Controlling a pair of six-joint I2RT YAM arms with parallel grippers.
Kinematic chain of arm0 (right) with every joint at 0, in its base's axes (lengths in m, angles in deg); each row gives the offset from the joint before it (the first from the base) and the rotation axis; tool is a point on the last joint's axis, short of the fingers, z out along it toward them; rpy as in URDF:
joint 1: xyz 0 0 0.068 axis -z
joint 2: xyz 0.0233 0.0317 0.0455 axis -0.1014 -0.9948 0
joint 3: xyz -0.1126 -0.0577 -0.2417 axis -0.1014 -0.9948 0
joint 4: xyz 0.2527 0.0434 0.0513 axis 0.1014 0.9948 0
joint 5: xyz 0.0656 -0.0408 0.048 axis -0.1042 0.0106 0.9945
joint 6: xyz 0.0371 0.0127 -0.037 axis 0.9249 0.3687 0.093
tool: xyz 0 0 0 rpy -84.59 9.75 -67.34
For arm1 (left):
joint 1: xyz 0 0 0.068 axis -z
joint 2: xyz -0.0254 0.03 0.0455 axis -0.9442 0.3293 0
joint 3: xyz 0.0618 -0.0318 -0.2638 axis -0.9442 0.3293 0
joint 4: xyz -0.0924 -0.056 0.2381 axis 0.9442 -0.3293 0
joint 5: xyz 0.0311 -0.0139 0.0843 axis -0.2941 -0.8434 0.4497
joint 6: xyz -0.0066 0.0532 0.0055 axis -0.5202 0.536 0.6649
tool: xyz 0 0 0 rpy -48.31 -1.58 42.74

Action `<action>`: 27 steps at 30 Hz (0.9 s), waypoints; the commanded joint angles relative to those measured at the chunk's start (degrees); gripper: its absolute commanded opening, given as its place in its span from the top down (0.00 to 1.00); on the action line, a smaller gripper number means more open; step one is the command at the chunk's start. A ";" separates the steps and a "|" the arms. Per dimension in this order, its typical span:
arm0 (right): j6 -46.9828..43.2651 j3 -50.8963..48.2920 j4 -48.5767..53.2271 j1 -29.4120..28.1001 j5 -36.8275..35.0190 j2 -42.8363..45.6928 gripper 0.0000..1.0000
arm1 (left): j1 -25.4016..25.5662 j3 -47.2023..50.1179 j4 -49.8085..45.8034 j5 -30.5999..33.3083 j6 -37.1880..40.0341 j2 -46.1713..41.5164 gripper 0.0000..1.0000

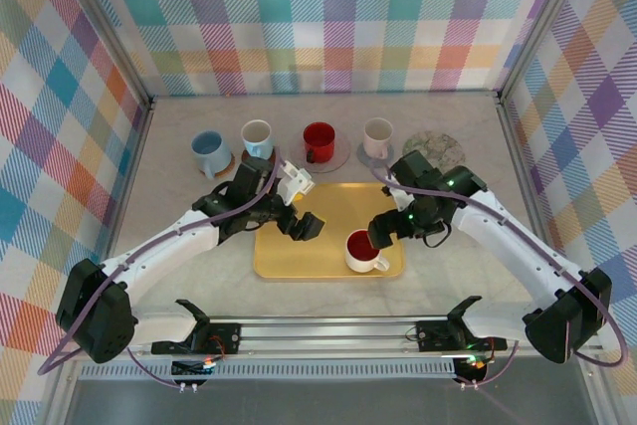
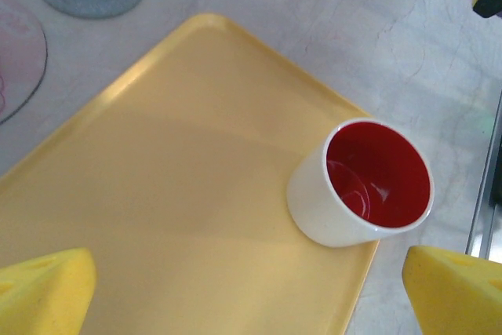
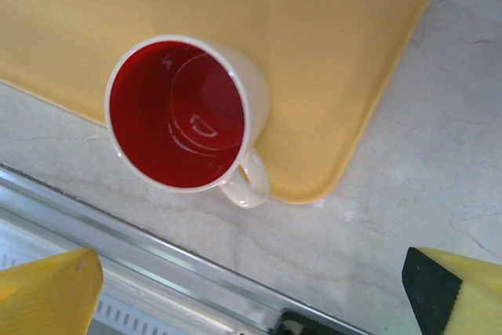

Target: Place the cup by the coaster

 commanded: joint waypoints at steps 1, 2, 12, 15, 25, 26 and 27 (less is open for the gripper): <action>4.76 -2.61 1.55 -2.75 0.44 -0.54 0.01 | 0.44 1.46 1.49 0.19 -0.31 -2.75 0.00; 5.50 -3.41 1.19 -3.51 0.44 -0.54 0.01 | 0.44 1.85 1.75 0.38 -0.38 -3.07 0.00; 9.38 -11.51 -7.19 -8.44 -0.26 -1.62 0.01 | 0.44 5.52 3.96 1.96 -1.88 -4.99 0.00; 8.56 -13.55 -9.75 -8.62 0.45 -2.72 0.01 | 0.44 6.58 4.68 2.38 -2.27 -5.65 0.00; 9.12 -14.23 -15.70 -8.73 -1.90 -7.83 0.01 | 0.44 6.96 1.99 3.38 -2.33 -5.81 0.00; 9.52 -14.24 -16.37 -8.66 -2.02 -8.35 0.01 | 0.44 7.02 1.90 3.29 -2.35 -5.80 0.00; 9.83 -14.27 -17.03 -8.64 -2.18 -8.98 0.01 | 0.38 6.98 1.68 3.21 -2.41 -5.78 0.00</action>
